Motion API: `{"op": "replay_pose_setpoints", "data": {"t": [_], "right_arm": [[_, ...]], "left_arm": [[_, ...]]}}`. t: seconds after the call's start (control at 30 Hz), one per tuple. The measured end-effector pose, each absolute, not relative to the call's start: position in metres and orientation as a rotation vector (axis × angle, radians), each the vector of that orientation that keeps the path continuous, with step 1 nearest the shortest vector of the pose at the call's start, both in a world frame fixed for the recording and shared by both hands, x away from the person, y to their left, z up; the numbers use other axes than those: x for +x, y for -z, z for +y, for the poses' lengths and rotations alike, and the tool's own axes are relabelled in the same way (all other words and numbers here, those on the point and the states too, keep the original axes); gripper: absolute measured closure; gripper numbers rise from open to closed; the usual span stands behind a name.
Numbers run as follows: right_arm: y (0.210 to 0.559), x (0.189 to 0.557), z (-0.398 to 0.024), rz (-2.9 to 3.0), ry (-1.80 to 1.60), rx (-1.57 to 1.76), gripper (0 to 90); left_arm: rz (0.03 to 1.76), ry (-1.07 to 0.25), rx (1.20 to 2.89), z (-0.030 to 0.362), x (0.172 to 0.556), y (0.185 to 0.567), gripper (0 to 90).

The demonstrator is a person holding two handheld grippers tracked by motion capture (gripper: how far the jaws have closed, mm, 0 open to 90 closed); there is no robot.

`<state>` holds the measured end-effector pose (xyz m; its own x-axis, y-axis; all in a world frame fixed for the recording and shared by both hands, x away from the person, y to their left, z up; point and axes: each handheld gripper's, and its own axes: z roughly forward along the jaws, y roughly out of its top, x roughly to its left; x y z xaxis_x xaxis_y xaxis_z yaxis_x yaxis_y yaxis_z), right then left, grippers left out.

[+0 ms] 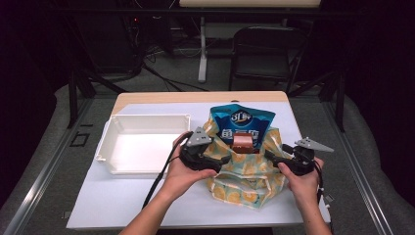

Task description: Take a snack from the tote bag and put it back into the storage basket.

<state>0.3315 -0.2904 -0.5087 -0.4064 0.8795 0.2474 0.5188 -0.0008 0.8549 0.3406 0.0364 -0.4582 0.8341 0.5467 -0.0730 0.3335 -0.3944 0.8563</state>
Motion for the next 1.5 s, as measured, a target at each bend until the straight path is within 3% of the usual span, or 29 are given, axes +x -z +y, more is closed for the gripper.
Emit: {"op": "replay_pose_setpoints", "data": {"t": [0.03,0.07,0.17,0.2,0.23,0.27,0.3,0.33,0.47,0.9,1.0,1.1,1.17,1.2,1.27,1.37,1.5], "right_arm": [[0.51,0.331,-0.288,1.919,-1.387,1.442,28.5],[0.511,0.331,-0.287,1.929,-1.39,1.429,35.4],[0.514,0.329,-0.283,1.975,-1.352,1.394,54.5],[0.515,0.329,-0.281,1.965,-1.348,1.408,59.1],[0.515,0.329,-0.281,1.965,-1.348,1.408,59.1],[0.516,0.33,-0.283,1.956,-1.367,1.431,69.8],[0.516,0.33,-0.283,1.956,-1.367,1.431,69.8],[0.515,0.329,-0.282,1.947,-1.367,1.431,78.7],[0.514,0.327,-0.28,1.947,-1.333,1.411,89.8],[0.508,0.32,-0.287,1.921,-1.359,1.397,90.0],[0.507,0.317,-0.288,1.913,-1.374,1.389,89.2],[0.505,0.314,-0.289,1.92,-1.369,1.379,88.5],[0.504,0.313,-0.29,1.922,-1.363,1.377,88.3],[0.505,0.313,-0.288,1.902,-1.392,1.383,88.1],[0.504,0.313,-0.288,1.916,-1.383,1.374,87.4],[0.504,0.313,-0.288,1.911,-1.386,1.372,87.0],[0.505,0.312,-0.285,1.904,-1.412,1.365,86.2]], "left_arm": [[0.646,-0.279,2.037,0.034,0.341,0.466,19.2],[0.644,-0.318,2.03,0.034,0.339,0.469,27.1],[0.634,-0.35,2.025,0.037,0.336,0.472,64.7],[0.634,-0.35,2.025,0.037,0.336,0.472,72.2],[0.63,-0.366,2.043,0.036,0.336,0.473,72.2],[0.623,-0.37,2.056,0.036,0.335,0.473,87.9],[0.615,-0.366,2.058,0.037,0.335,0.473,87.9],[0.616,-0.37,2.067,0.037,0.334,0.473,90.0],[0.645,-0.33,2.056,0.042,0.335,0.475,90.0],[0.748,-0.26,2.049,0.067,0.328,0.51,90.0],[0.766,-0.296,1.957,0.075,0.32,0.508,89.1],[0.778,-0.31,1.9,0.078,0.318,0.504,59.5],[0.768,-0.27,1.903,0.076,0.319,0.499,45.5],[0.773,-0.285,1.912,0.074,0.318,0.497,45.5],[0.767,-0.318,1.929,0.069,0.317,0.496,28.2],[0.802,-0.338,1.978,0.062,0.323,0.497,21.2],[0.811,-0.361,2.028,0.051,0.331,0.5,29.2]]}}
